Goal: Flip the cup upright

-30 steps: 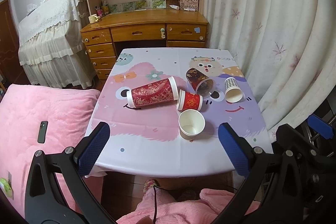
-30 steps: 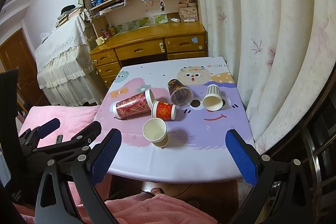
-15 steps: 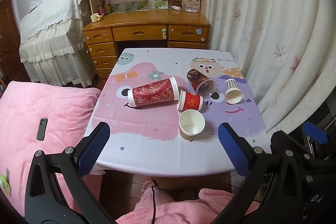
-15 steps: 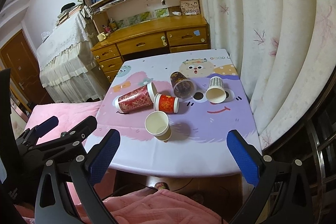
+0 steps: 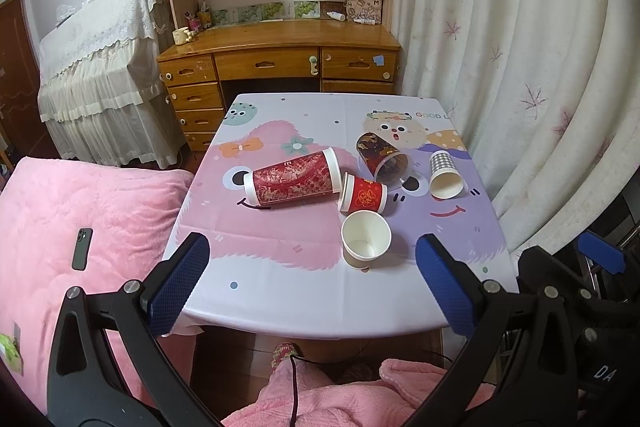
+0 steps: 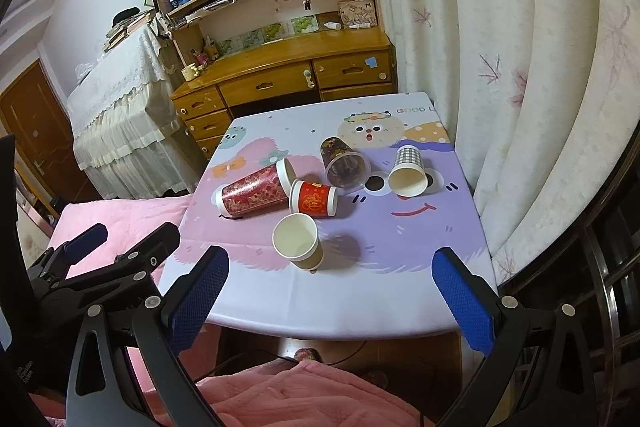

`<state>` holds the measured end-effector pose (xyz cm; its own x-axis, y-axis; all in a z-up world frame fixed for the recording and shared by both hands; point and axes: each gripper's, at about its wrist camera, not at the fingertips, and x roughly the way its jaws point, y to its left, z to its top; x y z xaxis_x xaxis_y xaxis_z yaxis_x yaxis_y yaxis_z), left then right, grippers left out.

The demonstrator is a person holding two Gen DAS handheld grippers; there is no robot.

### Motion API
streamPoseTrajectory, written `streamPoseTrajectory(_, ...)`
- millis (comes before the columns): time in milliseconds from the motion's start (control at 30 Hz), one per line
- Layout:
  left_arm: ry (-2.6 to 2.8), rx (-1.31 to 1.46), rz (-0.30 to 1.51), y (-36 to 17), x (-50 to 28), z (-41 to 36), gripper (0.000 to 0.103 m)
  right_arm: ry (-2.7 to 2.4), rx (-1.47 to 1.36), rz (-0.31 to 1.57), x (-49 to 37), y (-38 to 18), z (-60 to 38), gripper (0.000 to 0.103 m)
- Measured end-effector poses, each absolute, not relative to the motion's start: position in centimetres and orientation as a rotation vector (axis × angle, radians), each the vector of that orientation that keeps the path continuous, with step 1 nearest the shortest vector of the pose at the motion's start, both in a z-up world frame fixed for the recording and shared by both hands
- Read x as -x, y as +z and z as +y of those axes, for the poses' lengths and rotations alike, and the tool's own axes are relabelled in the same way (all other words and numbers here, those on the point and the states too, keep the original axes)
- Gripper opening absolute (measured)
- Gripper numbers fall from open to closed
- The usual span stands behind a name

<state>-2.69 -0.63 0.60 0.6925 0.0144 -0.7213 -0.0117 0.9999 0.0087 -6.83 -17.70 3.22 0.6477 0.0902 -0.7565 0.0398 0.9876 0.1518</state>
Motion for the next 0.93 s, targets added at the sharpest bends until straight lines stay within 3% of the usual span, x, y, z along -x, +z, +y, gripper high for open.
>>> streamPoseTrajectory(933, 0.017, -0.012, 0.818, 0.67, 2.11, -0.73, 0.102, 0.023, -0.167, 0.880, 6.36, 2.83, -18.36, 0.103)
